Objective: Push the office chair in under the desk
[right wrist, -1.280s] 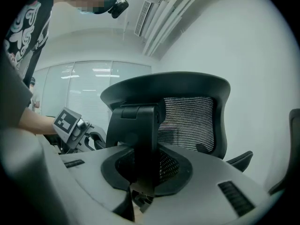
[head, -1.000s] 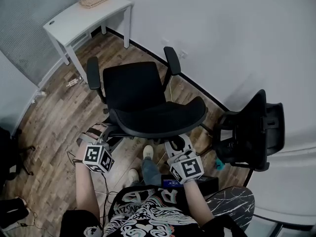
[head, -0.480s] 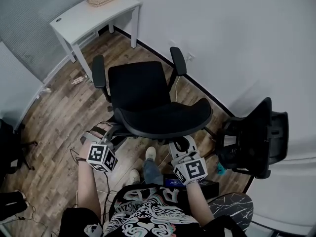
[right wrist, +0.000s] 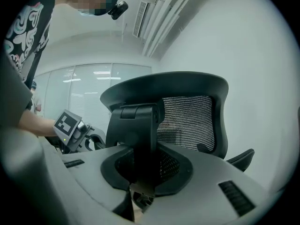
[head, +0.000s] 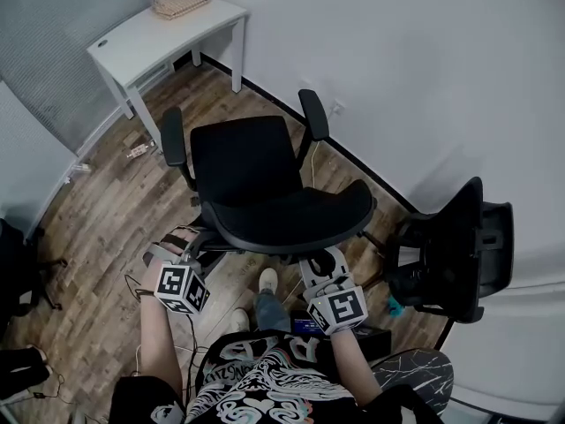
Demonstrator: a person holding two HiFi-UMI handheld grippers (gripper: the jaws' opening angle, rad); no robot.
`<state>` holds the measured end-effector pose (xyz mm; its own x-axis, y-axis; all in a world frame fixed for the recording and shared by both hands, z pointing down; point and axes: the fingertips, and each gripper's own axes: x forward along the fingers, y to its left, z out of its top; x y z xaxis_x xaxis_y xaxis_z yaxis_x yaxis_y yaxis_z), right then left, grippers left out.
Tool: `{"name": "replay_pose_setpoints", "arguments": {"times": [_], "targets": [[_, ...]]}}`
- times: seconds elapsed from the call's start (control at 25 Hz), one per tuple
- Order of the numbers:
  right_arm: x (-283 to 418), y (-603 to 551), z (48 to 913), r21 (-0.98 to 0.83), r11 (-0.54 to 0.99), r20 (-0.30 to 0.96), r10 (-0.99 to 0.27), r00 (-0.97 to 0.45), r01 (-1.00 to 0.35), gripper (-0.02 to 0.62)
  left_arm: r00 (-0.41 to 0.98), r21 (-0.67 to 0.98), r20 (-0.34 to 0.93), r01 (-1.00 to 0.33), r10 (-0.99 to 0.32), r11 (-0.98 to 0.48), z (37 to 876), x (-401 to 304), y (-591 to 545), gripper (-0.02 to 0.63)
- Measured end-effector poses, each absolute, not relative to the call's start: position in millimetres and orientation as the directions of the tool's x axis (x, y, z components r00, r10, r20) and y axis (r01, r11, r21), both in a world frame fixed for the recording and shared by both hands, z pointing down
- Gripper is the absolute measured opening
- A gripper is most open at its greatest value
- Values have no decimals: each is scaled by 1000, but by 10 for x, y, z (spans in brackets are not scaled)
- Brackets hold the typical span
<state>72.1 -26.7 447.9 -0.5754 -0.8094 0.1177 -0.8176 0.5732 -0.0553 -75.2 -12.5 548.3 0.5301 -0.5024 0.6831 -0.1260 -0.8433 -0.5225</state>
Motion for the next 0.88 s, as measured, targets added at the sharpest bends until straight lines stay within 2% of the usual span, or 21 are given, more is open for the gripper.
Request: {"name": "replay_pose_setpoints", "arguments": {"times": [0.88], "targets": [[859,-375,4448,-65,574,88,-812,-577,-817,51,535,-485,700,-130,-474,-864,5481,-616,-149,147]]}}
